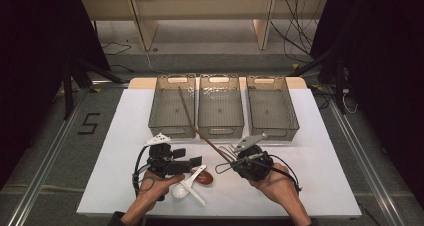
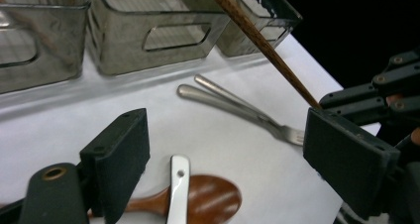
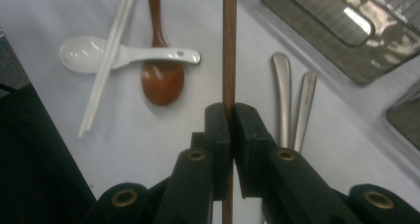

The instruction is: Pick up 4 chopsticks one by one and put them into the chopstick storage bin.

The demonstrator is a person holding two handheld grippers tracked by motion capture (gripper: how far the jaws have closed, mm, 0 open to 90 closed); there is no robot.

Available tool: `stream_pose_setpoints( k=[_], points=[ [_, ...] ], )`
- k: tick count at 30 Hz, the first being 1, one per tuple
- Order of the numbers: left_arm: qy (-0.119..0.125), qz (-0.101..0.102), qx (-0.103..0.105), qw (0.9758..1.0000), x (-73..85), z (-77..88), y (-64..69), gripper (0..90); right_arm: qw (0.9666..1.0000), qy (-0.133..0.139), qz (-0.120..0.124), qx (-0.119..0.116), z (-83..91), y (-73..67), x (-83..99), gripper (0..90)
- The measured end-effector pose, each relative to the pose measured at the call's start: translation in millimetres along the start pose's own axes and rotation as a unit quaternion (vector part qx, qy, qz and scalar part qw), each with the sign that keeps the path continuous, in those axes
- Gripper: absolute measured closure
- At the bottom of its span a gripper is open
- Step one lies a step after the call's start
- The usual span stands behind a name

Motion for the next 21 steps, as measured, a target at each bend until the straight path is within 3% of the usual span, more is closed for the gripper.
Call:
stream_pose_setpoints(
  k=[5,11,21],
  points=[
    [0.004,0.025,0.015,0.9996,-11.4,-8.4,5.9,19.0,0.9996,0.025,0.008,0.004,-0.1,-4.7,-10.5,85.7],
    [-0.005,0.055,0.036,0.9978,-14.4,-21.2,10.0,22.4,0.9991,0.040,0.012,0.007,-3.2,-7.2,-15.8,85.6],
    [0.001,0.085,0.080,0.9932,-22.5,-24.3,21.2,38.9,0.9988,0.046,0.017,0.006,-6.8,-11.2,-18.4,85.7]
  ],
)
Point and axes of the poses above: each handheld gripper's, and its own axes: z roughly backward along the jaws, x roughly out of its underside, y roughly to its right, the point moved 10 cm from there along -z, roughly forward along the jaws, and after that the axes turned 11 degrees about -x, right-handed, at the moved point
